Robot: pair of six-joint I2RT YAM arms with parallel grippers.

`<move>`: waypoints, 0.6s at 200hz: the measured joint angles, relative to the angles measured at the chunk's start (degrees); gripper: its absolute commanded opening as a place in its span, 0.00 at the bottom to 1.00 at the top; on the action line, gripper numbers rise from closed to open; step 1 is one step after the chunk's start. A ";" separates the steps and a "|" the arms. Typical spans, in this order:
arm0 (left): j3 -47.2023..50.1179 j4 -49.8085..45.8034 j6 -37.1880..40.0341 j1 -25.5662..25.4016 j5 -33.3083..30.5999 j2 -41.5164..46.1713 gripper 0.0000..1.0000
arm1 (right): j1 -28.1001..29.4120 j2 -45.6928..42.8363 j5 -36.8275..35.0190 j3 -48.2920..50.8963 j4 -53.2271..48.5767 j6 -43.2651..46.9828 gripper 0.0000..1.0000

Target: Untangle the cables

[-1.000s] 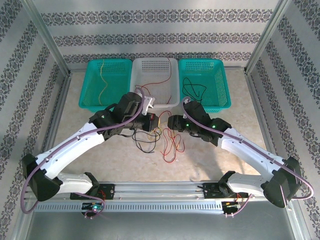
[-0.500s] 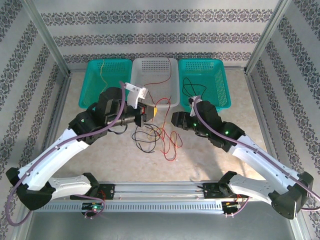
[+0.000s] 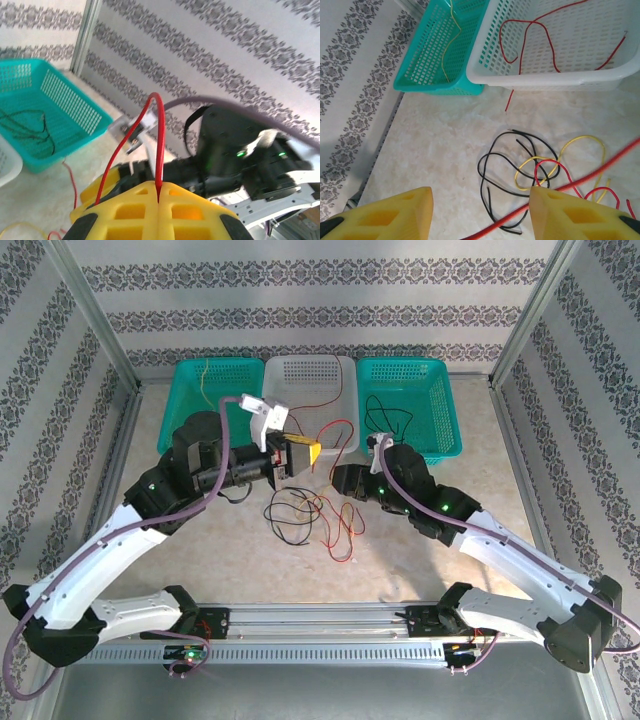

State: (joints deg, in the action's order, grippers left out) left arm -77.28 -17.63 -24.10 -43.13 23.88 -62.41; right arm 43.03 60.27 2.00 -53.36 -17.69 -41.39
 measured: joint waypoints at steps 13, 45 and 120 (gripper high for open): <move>0.00 2.32 0.13 0.00 0.42 0.92 0.00 | 0.00 0.20 0.00 0.42 0.11 -0.15 0.52; -0.81 6.36 0.81 0.11 1.49 2.14 0.00 | 0.00 0.55 0.00 1.36 0.70 -0.59 0.52; -1.07 9.55 2.91 0.13 1.77 2.73 0.00 | -3.15 -1.20 0.52 3.10 0.39 -4.22 0.59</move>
State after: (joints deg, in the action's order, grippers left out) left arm -78.35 -8.08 -21.19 -43.00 25.65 -59.68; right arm 39.88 59.07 2.52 -50.26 -17.30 -45.60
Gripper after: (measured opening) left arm 0.049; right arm 0.587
